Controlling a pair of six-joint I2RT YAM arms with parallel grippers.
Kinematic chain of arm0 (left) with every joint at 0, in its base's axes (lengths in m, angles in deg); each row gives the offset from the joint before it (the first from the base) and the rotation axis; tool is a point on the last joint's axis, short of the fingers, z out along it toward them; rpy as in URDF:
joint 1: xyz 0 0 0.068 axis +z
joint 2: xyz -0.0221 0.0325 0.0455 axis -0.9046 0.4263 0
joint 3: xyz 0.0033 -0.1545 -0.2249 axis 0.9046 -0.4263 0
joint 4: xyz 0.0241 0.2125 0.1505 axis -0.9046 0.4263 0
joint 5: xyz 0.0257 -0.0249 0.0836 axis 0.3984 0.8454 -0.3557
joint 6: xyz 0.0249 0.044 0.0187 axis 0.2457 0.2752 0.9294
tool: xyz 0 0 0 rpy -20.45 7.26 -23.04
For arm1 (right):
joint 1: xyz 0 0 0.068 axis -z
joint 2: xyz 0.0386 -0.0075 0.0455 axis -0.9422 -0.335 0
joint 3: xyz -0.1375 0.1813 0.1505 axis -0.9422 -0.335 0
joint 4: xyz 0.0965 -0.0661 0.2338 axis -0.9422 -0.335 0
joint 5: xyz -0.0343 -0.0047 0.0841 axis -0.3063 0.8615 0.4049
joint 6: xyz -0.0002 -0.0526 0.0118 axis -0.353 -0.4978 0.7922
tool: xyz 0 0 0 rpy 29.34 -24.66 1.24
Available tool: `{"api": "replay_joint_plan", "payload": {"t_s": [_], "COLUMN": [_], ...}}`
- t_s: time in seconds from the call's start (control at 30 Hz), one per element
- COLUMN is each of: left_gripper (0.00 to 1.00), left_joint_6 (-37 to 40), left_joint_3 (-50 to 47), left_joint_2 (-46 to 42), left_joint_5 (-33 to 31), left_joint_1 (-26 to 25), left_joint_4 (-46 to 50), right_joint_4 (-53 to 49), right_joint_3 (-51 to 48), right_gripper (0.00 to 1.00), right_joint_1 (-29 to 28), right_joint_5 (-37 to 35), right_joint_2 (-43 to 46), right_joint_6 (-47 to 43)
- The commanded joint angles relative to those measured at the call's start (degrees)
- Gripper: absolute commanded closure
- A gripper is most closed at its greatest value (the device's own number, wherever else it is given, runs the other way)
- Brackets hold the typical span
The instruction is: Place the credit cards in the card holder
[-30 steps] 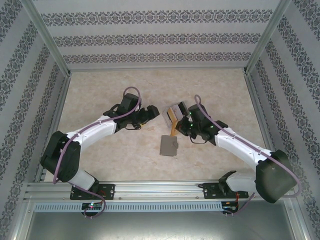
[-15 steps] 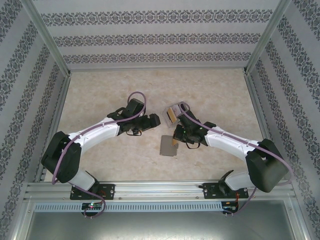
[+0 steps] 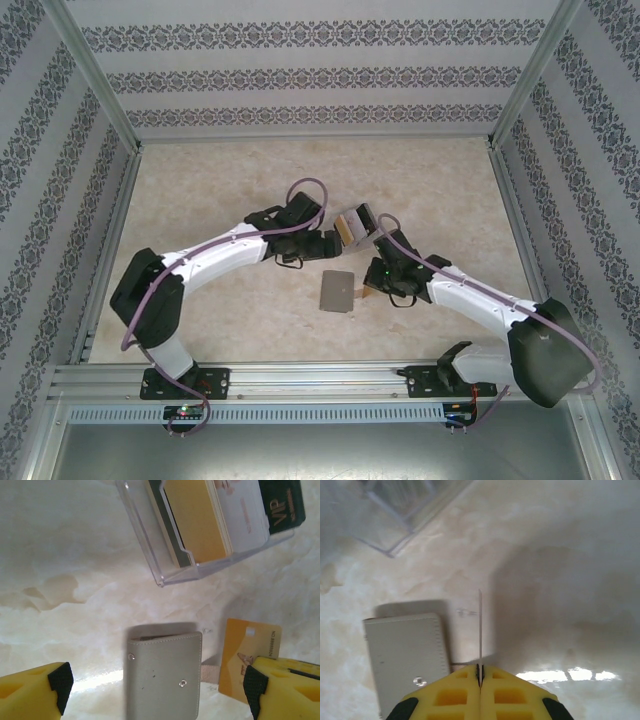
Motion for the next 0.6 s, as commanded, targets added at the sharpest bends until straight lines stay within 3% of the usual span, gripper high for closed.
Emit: {"api": "replay_joint_plan", "payload": {"t_s": [0.0, 0.23, 0.57], "left_gripper": [0.09, 0.01, 0.01], "left_joint_6": [3.2, 4.0, 3.0], "left_joint_3": [3.6, 12.9, 22.1], "left_joint_2": [3.3, 11.9, 22.2], "left_joint_5": [-4.0, -7.3, -9.0], "left_joint_1": [-2.8, -7.9, -11.2], "left_joint_4": [8.5, 16.0, 21.9], "right_joint_4": [1.0, 4.9, 7.2], "right_joint_3": [-2.6, -7.0, -9.5], "right_gripper": [0.97, 0.97, 0.97], "right_joint_1": [1.9, 4.4, 6.5], "right_joint_5": [1.5, 4.0, 5.5], "right_joint_2": [1.3, 3.3, 2.6], "right_joint_6": [-1.1, -2.7, -2.2]}}
